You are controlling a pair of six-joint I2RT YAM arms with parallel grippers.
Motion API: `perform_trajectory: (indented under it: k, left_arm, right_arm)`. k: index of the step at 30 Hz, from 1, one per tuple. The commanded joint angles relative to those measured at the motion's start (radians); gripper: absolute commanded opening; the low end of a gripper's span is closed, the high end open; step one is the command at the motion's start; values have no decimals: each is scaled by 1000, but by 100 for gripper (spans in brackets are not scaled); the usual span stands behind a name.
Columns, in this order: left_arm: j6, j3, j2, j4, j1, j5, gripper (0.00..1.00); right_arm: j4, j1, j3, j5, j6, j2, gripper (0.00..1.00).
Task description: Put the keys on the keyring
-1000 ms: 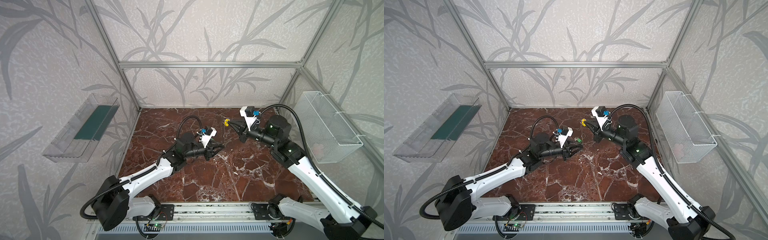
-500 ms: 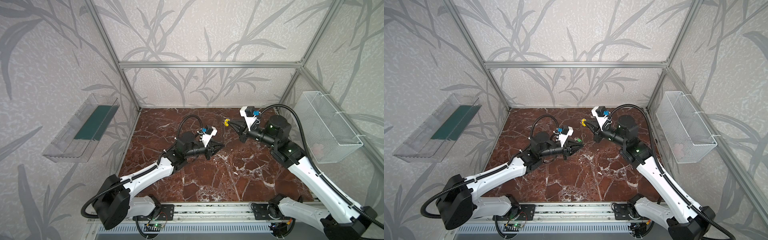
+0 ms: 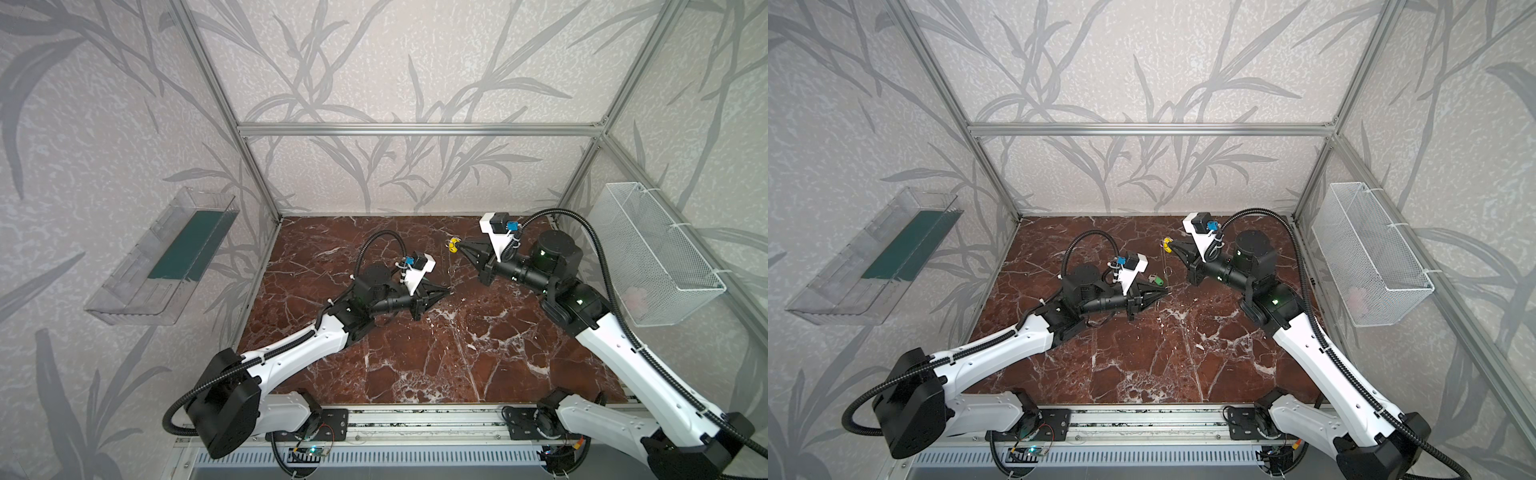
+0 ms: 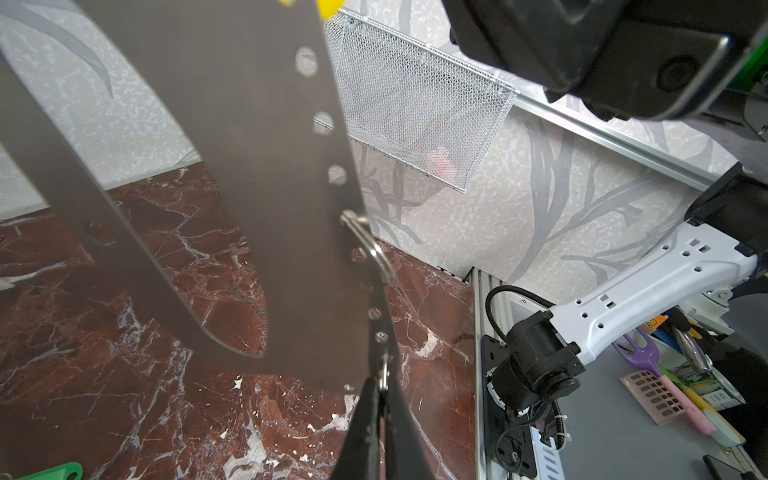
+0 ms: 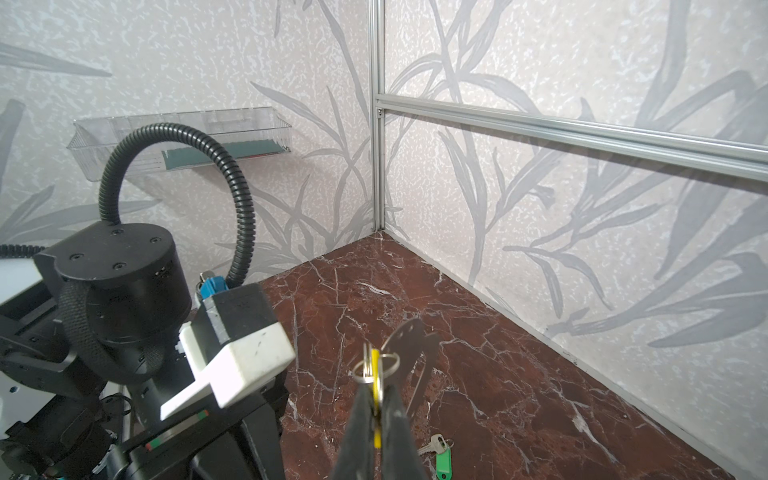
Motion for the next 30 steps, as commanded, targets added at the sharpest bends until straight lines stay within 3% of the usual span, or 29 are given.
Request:
perform_trajectory:
  k: [1, 5, 12, 30]
  left_arm:
    - [8, 32, -4, 11, -3, 3, 4]
    - [14, 32, -14, -7, -3, -25, 0]
    - [26, 68, -12, -108, -3, -92, 0]
    - [9, 71, -32, -177, -2, -240, 0]
  right_arm:
    - [45, 1, 27, -5, 9, -14, 0]
    - [42, 0, 28, -5, 6, -19, 0]
    - [49, -1, 13, 2, 5, -35, 0]
    - [23, -1, -19, 60, -27, -81, 0]
